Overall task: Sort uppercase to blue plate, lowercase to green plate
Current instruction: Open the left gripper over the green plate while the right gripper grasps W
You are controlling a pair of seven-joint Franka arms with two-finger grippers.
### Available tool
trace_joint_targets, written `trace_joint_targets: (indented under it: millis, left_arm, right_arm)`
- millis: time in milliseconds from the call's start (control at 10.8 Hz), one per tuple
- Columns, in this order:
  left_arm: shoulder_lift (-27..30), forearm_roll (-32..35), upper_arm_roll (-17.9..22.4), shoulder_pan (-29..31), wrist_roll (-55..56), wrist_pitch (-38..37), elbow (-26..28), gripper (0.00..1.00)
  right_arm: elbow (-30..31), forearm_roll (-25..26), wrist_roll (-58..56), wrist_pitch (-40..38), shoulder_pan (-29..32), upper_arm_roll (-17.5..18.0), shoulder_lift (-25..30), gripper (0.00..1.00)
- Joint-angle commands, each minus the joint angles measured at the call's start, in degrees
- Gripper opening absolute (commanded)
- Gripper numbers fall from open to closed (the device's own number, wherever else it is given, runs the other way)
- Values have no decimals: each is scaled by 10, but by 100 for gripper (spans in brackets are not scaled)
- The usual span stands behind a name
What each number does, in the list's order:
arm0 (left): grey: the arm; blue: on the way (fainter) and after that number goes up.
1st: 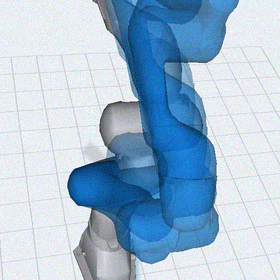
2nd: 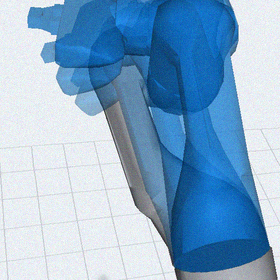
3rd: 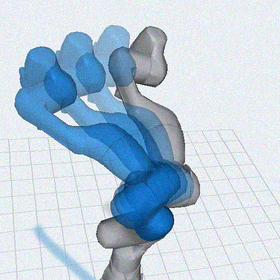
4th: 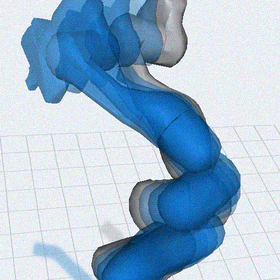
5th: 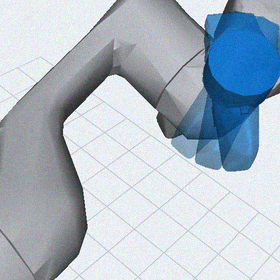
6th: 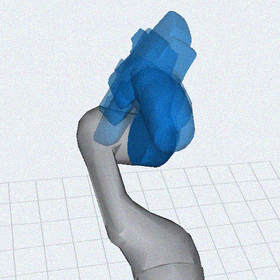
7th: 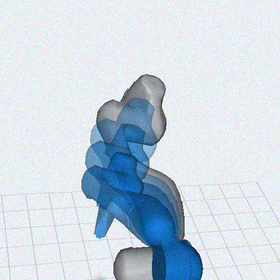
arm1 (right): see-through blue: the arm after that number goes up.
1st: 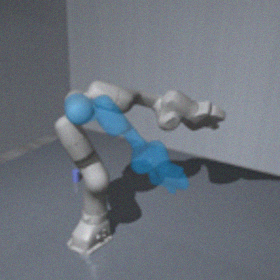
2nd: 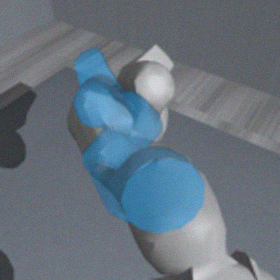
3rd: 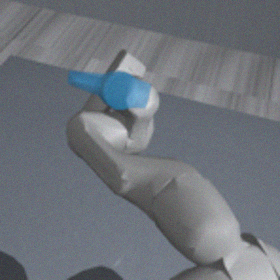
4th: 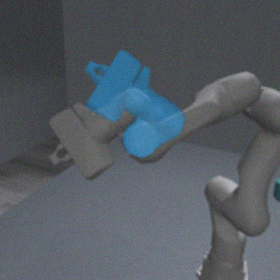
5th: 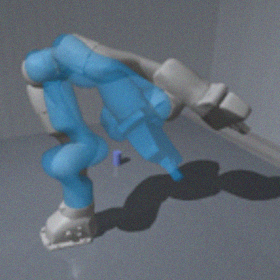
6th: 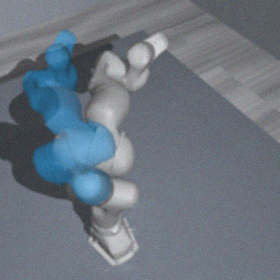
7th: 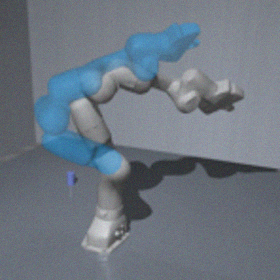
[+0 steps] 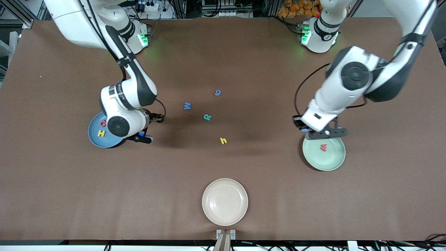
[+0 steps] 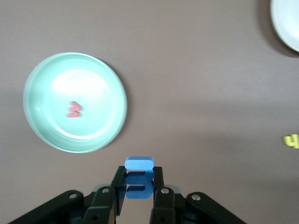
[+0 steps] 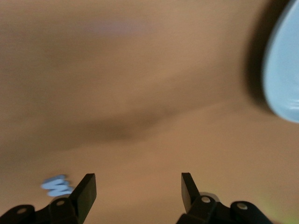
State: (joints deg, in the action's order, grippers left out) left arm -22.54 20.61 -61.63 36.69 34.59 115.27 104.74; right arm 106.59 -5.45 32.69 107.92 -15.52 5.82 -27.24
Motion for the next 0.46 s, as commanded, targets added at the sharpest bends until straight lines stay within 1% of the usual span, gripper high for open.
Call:
trace_joint_targets:
  millis: [0, 185, 278, 371]
  left_arm:
    - [4, -15, -25, 73, -89, -31, 2, 0]
    - [-6, -15, -22, 111, -135, -33, 2, 0]
    - [-16, -15, -18, 123, -154, -33, 3, 0]
    - [-29, -14, -6, 131, -163, -33, 4, 0]
  right_arm:
    - [15, -7, 90, 31, -34, 16, 14, 82]
    - [33, -5, 173, 75, -51, 45, 31, 81]
    - [64, -5, 175, 104, -52, 49, 50, 81]
    - [95, -5, 176, 134, -53, 56, 66, 81]
